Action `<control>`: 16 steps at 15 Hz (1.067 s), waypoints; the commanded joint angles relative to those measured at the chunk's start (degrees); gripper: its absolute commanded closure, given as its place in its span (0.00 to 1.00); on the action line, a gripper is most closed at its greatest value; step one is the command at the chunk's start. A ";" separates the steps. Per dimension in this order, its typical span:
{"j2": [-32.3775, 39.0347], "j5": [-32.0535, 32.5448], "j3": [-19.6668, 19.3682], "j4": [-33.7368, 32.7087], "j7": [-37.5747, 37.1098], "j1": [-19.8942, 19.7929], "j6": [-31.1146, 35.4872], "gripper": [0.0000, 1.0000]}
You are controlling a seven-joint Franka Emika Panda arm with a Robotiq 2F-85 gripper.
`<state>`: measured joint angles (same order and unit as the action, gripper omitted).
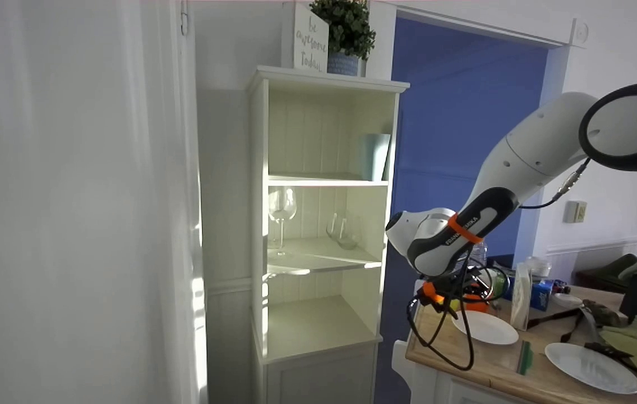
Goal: Move the plate on the left to the cupboard bottom shelf
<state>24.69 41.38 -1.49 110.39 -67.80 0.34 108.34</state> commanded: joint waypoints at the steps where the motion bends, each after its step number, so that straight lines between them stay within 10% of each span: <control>1: 1.13 0.38 -1.99 0.80 2.49 0.18 4.40 0.00; 16: 4.39 -0.45 -5.06 -0.22 8.97 0.39 12.00 0.00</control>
<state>28.17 41.38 -5.50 110.75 -60.55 0.32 119.46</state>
